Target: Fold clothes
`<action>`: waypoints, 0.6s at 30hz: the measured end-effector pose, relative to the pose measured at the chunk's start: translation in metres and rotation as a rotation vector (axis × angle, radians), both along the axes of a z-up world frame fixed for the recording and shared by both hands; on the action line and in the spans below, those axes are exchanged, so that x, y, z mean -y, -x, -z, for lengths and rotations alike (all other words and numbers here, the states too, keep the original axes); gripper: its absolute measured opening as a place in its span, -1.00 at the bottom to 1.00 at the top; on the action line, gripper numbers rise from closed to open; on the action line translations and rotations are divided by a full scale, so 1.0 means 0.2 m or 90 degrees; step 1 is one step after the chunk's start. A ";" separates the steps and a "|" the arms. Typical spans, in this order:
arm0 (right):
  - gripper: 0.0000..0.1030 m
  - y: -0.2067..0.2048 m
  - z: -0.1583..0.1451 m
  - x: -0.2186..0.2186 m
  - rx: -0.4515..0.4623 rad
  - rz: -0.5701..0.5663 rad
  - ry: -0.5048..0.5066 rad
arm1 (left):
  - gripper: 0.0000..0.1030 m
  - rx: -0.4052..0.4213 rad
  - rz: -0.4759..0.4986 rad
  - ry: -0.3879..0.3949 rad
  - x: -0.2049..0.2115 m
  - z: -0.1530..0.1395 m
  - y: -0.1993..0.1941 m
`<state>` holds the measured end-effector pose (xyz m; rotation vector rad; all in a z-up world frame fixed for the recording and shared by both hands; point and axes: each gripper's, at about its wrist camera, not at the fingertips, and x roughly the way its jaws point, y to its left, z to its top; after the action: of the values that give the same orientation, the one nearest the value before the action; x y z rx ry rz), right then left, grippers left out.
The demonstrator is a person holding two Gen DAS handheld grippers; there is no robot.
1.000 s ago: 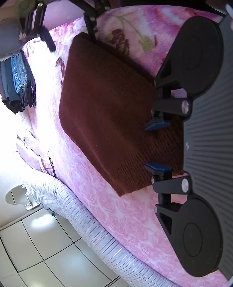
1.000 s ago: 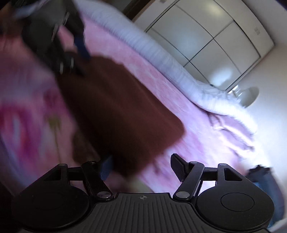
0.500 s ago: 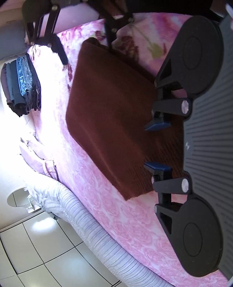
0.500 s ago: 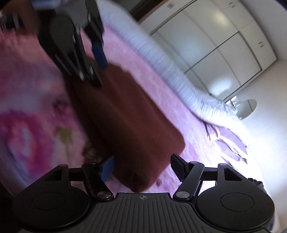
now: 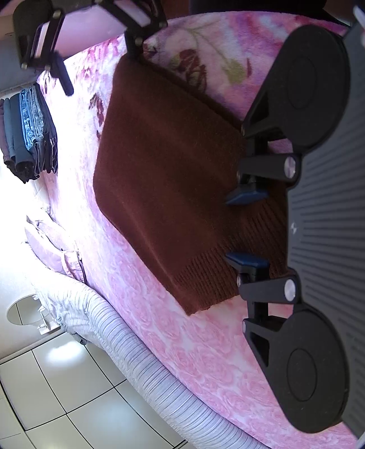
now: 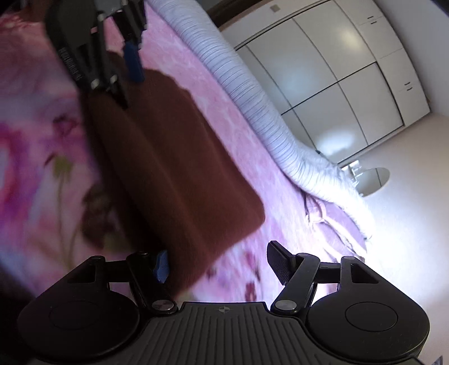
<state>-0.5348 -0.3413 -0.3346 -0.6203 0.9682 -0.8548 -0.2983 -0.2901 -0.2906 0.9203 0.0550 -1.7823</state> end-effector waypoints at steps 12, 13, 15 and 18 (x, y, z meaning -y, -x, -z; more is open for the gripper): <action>0.38 0.12 -0.02 -0.01 0.045 0.051 -0.068 | -0.34 0.019 -0.014 0.020 -0.07 -0.02 -0.05; 0.37 0.14 -0.02 -0.03 0.038 0.074 -0.074 | -0.34 0.023 -0.025 0.033 -0.09 -0.04 -0.06; 0.37 0.21 -0.05 -0.09 0.057 0.093 -0.074 | -0.34 0.032 -0.054 0.065 -0.16 -0.08 -0.10; 0.37 0.27 -0.12 -0.20 0.119 0.062 -0.083 | -0.34 0.014 -0.080 0.078 -0.24 -0.12 -0.16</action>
<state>-0.5892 -0.3005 -0.3104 -0.3772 0.8810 -0.9112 -0.2672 -0.2423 -0.2674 0.8300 -0.0091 -1.6403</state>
